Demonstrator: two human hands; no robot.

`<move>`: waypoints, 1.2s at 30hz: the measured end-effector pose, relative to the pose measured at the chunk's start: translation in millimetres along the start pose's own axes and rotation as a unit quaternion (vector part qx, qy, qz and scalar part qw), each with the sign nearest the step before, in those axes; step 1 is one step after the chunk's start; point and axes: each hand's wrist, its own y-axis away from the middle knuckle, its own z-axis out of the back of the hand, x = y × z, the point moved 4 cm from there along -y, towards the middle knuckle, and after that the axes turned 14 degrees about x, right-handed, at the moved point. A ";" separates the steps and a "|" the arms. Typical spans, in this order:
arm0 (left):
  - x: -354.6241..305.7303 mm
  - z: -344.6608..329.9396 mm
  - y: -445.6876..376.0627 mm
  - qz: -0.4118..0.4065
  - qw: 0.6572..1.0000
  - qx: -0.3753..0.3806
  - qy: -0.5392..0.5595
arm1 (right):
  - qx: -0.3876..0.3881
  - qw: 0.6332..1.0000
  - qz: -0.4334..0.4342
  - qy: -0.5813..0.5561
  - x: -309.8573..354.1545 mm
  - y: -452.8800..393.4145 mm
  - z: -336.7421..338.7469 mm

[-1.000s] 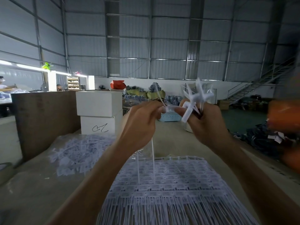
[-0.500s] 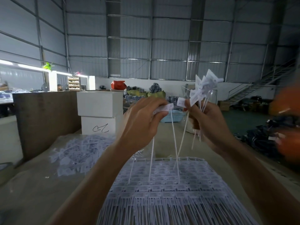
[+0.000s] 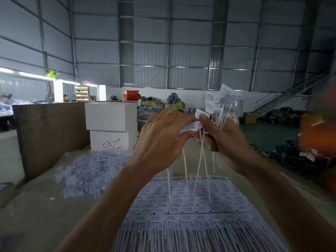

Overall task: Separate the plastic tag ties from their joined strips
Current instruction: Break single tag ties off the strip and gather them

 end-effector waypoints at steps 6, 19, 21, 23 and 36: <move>0.9 0.7 0.2 -0.001 1.000 -0.001 -0.003 | 0.020 0.999 -0.014 0.036 -1.6 -0.4 0.4; 10.3 -0.7 -1.6 0.021 0.997 -0.017 0.079 | -0.084 0.993 -0.017 -0.080 -11.5 -1.7 17.2; 13.8 0.6 -2.0 0.028 0.995 -0.025 0.097 | -0.110 0.990 -0.021 -0.088 -10.7 -1.4 21.7; 14.5 0.4 -2.4 0.030 0.994 -0.017 0.106 | -0.121 0.989 -0.020 -0.082 -10.3 -1.9 23.6; 16.5 -7.1 -3.7 0.042 0.973 0.061 0.218 | -0.195 0.973 0.086 0.092 2.4 1.6 26.1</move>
